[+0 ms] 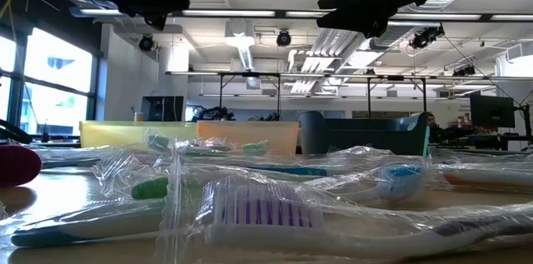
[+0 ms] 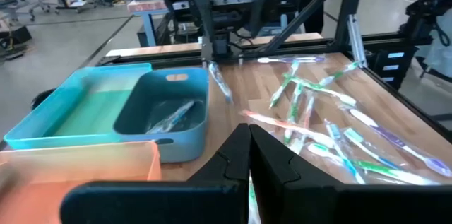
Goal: Pick & Place Toothbrushes
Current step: Put the orange toothbrush into the blue bin
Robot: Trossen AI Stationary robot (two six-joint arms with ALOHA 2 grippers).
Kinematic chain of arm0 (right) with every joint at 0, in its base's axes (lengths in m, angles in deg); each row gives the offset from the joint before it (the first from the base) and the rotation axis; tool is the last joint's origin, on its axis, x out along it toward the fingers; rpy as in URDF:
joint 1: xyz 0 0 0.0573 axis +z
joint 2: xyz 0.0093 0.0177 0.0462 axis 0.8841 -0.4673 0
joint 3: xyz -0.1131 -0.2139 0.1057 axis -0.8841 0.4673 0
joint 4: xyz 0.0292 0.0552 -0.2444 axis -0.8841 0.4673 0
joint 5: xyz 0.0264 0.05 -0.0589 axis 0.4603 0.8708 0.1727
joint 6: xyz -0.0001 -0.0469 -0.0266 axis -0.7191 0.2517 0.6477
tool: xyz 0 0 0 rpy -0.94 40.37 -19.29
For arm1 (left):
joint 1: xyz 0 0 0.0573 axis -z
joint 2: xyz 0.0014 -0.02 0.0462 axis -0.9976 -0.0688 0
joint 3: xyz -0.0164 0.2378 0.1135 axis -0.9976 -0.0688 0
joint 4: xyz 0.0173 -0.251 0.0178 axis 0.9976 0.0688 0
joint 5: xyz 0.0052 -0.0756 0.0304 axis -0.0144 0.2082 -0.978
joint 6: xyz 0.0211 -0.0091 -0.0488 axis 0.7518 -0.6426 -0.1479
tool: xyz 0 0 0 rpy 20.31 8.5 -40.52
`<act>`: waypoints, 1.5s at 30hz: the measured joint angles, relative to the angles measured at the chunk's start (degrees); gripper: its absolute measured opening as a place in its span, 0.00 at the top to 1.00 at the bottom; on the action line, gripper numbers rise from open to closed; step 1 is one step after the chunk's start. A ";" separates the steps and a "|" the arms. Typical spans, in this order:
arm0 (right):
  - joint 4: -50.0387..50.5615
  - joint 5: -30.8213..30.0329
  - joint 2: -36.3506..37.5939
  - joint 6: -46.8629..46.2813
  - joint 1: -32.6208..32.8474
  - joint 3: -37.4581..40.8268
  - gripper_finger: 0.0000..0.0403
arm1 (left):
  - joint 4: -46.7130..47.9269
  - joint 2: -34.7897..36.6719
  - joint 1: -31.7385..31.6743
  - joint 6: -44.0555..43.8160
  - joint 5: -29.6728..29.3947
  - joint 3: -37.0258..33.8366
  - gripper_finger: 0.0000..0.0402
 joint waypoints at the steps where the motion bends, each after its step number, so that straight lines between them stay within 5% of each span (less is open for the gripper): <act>1: 0.00 0.04 0.00 0.02 -0.02 0.00 0.43 | -0.03 0.01 0.28 0.00 0.00 0.00 1.00; 14: 1.08 -0.38 0.00 6.23 1.85 -0.34 0.43 | 3.51 -0.08 0.22 -0.18 -0.22 0.00 1.00; 26: 21.16 -6.63 0.00 7.85 5.30 -10.38 0.43 | 3.51 -0.10 0.22 -0.15 -0.17 0.00 1.00; 35: 32.52 -4.53 -0.24 0.13 5.29 -10.95 0.43 | 3.51 -0.10 0.22 -0.07 -0.15 0.02 1.00; 45: 33.63 0.48 -7.99 -3.39 7.83 -10.93 0.43 | 3.51 -0.10 0.22 0.07 -0.12 0.04 1.00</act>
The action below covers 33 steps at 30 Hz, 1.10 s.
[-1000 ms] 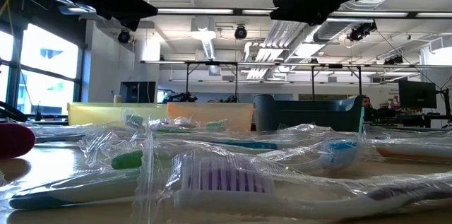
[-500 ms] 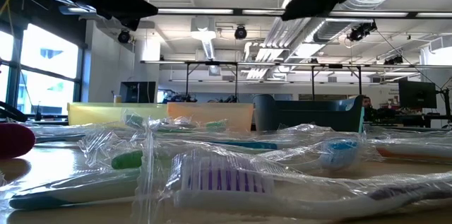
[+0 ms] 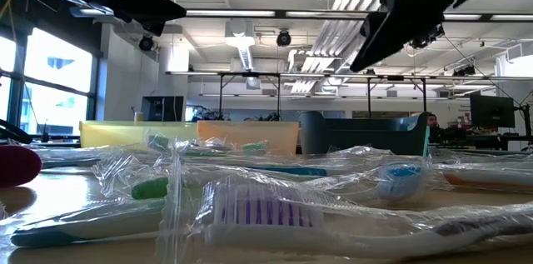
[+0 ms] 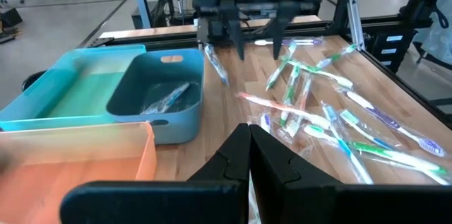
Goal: Pick & Place Toothbrushes
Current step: Put the orange toothbrush into the blue bin
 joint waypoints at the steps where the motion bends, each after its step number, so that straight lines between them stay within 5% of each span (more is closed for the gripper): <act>1: 0.01 0.06 -0.82 -0.01 0.27 0.00 0.43 | 0.02 0.00 0.00 0.00 0.02 0.00 1.00; 15: 0.56 7.43 -8.91 -3.02 0.94 0.00 0.43 | 0.00 0.00 0.00 0.11 0.12 0.00 1.00; 33: 5.75 7.41 -11.77 -3.01 1.07 0.04 0.43 | 0.46 -0.02 0.00 0.09 -0.12 0.02 1.00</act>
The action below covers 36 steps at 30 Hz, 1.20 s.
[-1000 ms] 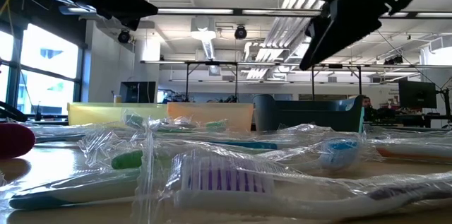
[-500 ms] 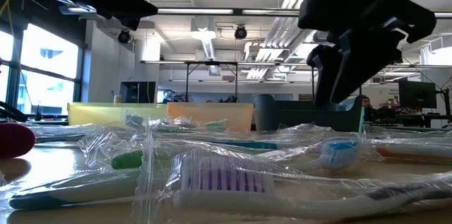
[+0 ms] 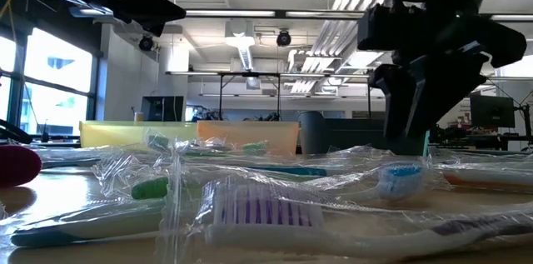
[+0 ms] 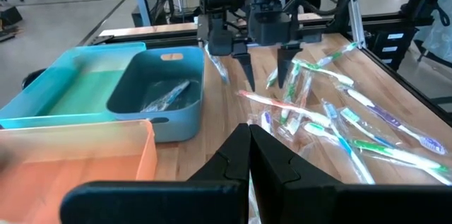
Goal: Pick & Place Toothbrushes
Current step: Put the orange toothbrush into the blue bin
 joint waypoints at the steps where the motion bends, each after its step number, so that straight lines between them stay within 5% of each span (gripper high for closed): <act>1: 0.50 -0.11 0.00 0.00 0.00 0.00 0.43 | -0.02 0.00 0.00 0.02 0.02 0.00 1.00; 30: -0.23 -1.81 -7.10 0.64 0.00 0.07 0.43 | 2.17 0.00 0.00 -0.02 0.09 0.00 1.00; 36: -0.76 -1.46 -6.88 0.66 0.00 0.17 0.52 | 2.14 0.00 0.00 -0.02 0.11 0.00 1.00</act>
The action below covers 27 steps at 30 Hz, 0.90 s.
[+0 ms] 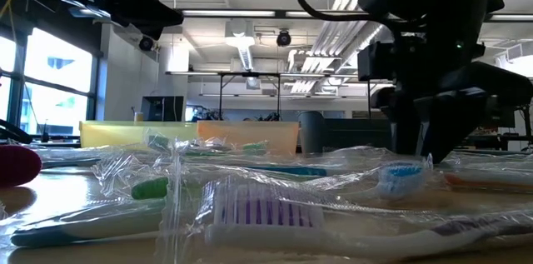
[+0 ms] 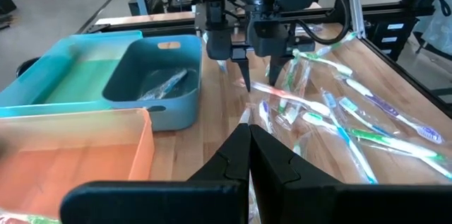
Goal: Pick & Place Toothbrushes
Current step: Put the orange toothbrush into the blue bin
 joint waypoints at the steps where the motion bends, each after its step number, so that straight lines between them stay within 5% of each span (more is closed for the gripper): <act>1: -0.02 0.13 0.00 0.00 0.00 0.00 0.55 | 0.02 0.00 -0.01 0.00 0.00 0.00 1.00; 16: -0.41 1.20 0.00 0.00 -0.02 0.00 0.95 | 0.00 0.01 -0.01 -0.01 0.15 0.00 1.00; 27: 0.08 1.79 0.61 0.00 -0.02 0.00 0.96 | 0.11 0.00 -0.02 -0.02 0.07 0.00 1.00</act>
